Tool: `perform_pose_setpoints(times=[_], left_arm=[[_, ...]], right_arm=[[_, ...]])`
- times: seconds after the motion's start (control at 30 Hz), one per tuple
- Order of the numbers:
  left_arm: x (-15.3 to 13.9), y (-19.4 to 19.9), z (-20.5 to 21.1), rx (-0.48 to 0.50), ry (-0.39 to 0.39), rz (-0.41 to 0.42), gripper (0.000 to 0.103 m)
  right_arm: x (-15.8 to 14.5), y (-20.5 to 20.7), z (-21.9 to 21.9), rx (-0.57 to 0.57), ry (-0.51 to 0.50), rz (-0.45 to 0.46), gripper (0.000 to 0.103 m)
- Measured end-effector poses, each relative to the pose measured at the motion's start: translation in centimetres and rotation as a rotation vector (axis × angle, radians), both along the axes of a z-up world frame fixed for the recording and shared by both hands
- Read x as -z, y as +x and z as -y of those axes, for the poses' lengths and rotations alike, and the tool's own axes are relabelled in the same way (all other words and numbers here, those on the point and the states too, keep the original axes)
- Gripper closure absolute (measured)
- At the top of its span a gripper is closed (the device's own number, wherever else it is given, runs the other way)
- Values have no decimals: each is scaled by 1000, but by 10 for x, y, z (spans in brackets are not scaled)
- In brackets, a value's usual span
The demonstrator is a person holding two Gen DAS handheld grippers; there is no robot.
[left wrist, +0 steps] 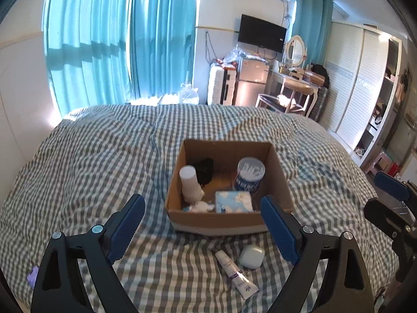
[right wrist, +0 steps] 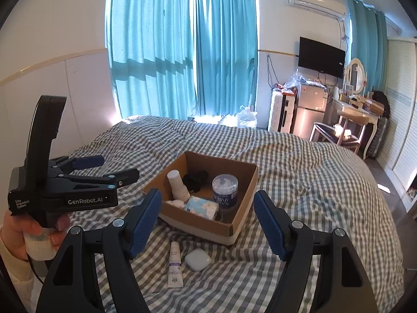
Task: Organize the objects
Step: 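Grasp the white-and-purple tube with the left tool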
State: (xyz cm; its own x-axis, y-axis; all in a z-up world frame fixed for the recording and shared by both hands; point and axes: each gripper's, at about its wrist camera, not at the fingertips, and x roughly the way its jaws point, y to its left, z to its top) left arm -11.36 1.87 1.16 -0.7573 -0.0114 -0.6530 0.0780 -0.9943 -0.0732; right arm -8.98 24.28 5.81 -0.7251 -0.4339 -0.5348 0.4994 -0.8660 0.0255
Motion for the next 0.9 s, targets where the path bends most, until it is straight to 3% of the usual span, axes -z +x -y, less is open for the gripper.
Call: perform_pose_setpoints(times=[0.27, 0.57, 0.7, 0.9], left_arm=[[65, 4, -4, -43, 31, 108, 10], [138, -4, -18, -58, 15, 234, 10], [165, -4, -33, -27, 14, 289, 10], [176, 1, -55, 35, -35, 283, 10]], right_arm=[[70, -17, 0, 38, 75, 76, 30], [147, -46, 5, 75, 160, 190, 30], [155, -52, -1, 99, 141, 219, 30], [161, -53, 3, 108, 159, 225, 30]])
